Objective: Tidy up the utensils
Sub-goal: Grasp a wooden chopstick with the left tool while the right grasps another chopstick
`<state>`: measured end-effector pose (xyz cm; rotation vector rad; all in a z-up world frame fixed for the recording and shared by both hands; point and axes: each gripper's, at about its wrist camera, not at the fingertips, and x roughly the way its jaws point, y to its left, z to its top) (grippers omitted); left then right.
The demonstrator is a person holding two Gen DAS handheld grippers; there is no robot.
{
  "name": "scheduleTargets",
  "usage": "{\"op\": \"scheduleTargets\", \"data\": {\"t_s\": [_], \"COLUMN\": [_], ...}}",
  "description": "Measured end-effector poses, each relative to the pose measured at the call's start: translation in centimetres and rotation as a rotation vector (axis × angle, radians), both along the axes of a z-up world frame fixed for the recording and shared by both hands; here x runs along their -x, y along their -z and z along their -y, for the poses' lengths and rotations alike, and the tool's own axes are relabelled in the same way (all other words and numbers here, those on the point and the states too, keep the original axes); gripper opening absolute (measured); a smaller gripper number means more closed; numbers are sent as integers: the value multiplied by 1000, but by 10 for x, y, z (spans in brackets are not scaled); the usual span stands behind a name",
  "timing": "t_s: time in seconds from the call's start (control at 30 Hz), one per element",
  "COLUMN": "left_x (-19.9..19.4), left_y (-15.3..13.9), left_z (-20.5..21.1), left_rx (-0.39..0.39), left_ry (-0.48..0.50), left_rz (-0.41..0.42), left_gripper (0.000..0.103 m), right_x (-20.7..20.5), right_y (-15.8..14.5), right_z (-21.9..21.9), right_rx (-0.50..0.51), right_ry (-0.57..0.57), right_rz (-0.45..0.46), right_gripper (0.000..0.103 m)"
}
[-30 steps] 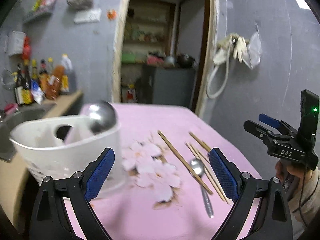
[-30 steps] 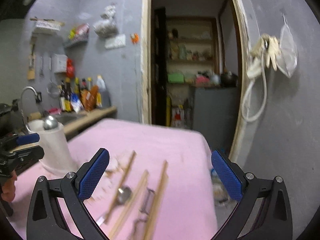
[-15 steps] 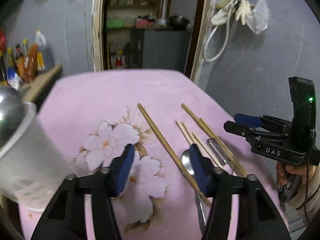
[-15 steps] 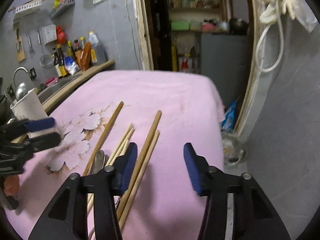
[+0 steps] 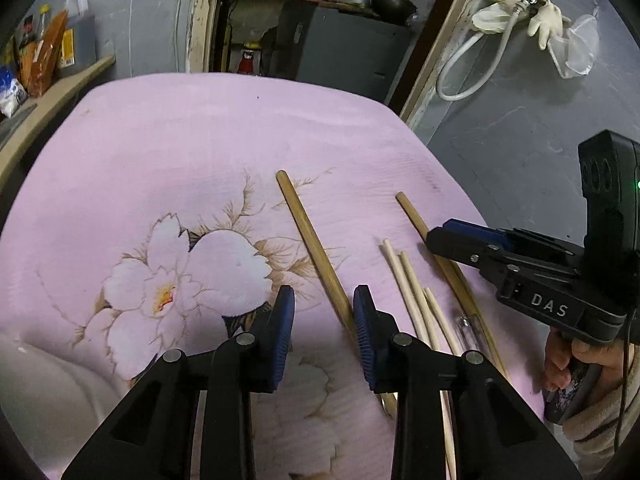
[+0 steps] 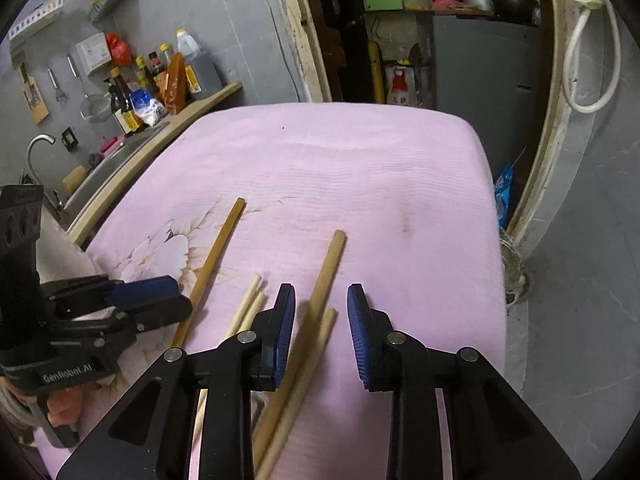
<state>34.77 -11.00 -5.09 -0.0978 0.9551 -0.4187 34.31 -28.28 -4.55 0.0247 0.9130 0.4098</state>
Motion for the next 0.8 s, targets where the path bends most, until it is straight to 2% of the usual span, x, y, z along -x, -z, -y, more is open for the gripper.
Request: {"op": "scheduleTargets", "data": {"t_s": [0.33, 0.43, 0.5, 0.67, 0.8], "left_x": [-10, -13, -12, -5, 14], "left_y": [5, 5, 5, 1, -16], "left_z": [2, 3, 0, -4, -9], "left_rx": [44, 42, 58, 92, 97], "left_ry": [10, 10, 6, 18, 33], "left_rz": [-29, -44, -50, -64, -1], "left_gripper": [25, 9, 8, 4, 4], "right_x": [-32, -37, -37, -28, -8], "right_y": [9, 9, 8, 5, -7], "right_z": [-8, -15, -16, -7, -6], "right_rx": [40, 63, 72, -12, -68], "right_ry": [0, 6, 27, 55, 54], "right_rz": [-93, -99, -104, -90, -32], "right_gripper": [24, 23, 12, 7, 7]}}
